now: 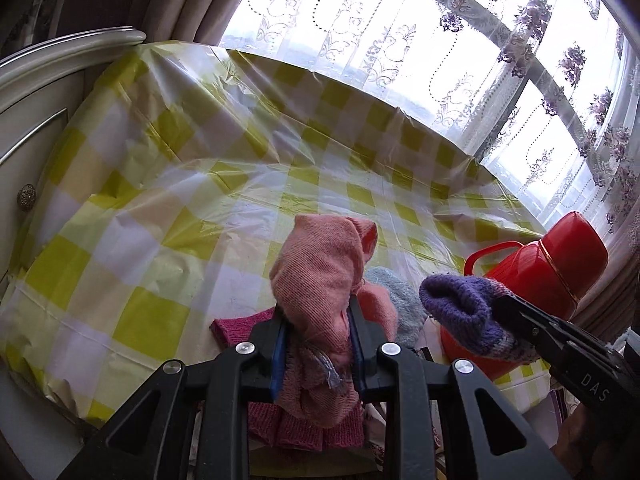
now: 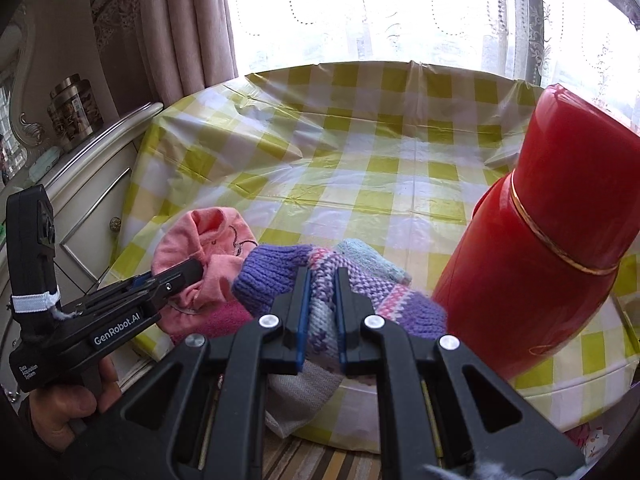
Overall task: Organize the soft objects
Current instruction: 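Carry both items over the purple box and open both grippers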
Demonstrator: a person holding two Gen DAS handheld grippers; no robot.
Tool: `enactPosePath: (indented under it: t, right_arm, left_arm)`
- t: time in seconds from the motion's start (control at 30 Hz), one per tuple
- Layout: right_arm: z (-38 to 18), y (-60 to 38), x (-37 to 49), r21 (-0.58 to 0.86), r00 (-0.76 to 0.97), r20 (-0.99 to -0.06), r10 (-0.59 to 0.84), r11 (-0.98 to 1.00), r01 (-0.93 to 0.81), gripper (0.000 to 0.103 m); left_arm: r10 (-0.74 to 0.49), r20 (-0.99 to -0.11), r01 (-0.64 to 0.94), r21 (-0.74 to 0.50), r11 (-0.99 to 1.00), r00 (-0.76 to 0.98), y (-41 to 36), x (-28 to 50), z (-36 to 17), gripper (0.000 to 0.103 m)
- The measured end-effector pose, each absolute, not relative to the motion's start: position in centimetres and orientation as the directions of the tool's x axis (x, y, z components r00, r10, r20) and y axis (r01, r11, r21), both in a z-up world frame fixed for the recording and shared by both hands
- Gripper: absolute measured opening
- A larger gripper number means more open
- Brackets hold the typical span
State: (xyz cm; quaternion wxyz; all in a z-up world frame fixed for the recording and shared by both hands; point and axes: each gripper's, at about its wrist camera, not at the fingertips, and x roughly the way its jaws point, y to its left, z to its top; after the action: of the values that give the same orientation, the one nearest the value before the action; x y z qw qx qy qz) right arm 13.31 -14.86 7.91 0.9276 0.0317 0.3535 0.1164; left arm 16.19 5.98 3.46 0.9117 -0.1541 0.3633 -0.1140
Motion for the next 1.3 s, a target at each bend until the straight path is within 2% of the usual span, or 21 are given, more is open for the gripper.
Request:
enactPosePath:
  t: [0.5,1.3]
  right_arm:
    - [7.9,-22.0,7.4,0.150,0.731,-0.660,0.173,0.984,-0.097,0.014]
    - [6.9,-39.3,-2.4,0.100,0.717,-0.685,-0.130,0.958,0.269,0.014]
  left_arm:
    - [-0.422,-0.616,0.238,-0.361,0.902,0.665,-0.3,10.7,5.6,0.027]
    - [-0.618,-0.635,0.549,-0.341,0.763,0.464,-16.6,4.8,6.7,0.027]
